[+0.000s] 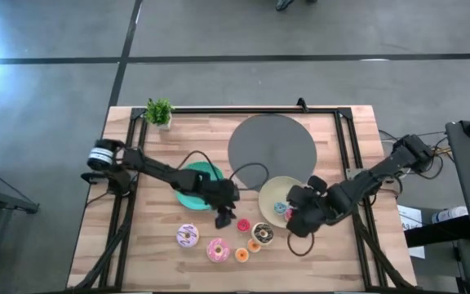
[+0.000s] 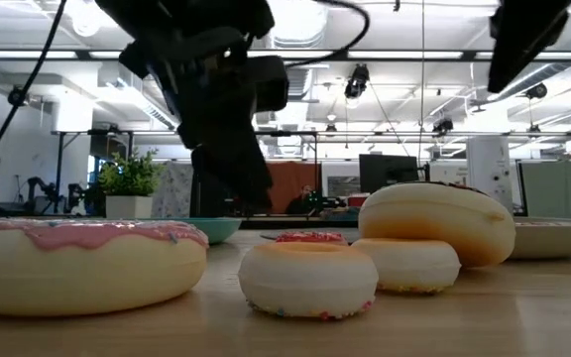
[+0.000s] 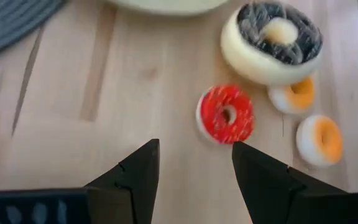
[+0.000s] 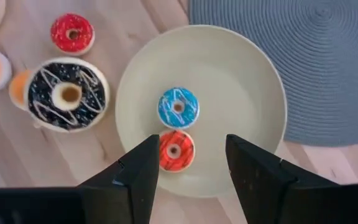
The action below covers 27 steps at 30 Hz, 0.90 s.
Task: Pick & Place donuts
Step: Put the small red doughnut on the brown plate
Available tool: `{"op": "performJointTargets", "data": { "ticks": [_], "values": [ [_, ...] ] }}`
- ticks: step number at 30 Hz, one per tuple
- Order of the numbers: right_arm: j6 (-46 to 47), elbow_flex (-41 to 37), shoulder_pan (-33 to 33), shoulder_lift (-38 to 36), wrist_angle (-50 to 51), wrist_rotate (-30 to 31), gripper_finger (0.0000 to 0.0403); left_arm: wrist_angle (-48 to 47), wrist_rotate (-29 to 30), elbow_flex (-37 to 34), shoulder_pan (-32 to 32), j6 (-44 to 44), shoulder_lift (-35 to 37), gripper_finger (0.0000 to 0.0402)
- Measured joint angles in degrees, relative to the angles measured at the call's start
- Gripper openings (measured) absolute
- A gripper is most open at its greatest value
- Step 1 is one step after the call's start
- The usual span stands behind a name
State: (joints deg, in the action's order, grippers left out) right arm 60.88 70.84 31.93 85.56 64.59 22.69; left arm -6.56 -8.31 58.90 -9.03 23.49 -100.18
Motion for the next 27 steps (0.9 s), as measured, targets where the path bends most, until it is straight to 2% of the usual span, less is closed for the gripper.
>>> {"op": "performJointTargets", "data": {
  "ticks": [4,8,13,18,23,27],
  "values": [
    [0.34,-0.83,3.62,-0.33,1.87,0.59,0.0178,4.34,3.35,1.67,-2.46,3.16,-2.29,0.0176],
    [2.68,-0.96,7.45,-0.33,3.12,4.43,0.0178,4.44,7.63,4.45,-4.14,4.95,-5.76,0.0176],
    [4.08,-1.6,10.58,-0.35,3.17,6.24,0.0178,2.04,8.15,7.07,-4.79,10.27,-9.96,0.0176],
    [6.62,-3.14,12.9,-0.37,3.18,8.34,0.0178,-6.26,8.41,10.21,-4.81,12.29,-11.31,0.0176],
    [10.21,-4.99,14.89,-0.39,2.99,9.0,0.0178,-6.19,8.37,10.4,-4.82,13.61,-11.15,0.0174],
    [12.31,-6.09,15.86,-0.39,2.98,9.01,0.0178,-5.92,8.47,10.38,-5.13,13.96,-11.46,0.0149]
  ]
}}
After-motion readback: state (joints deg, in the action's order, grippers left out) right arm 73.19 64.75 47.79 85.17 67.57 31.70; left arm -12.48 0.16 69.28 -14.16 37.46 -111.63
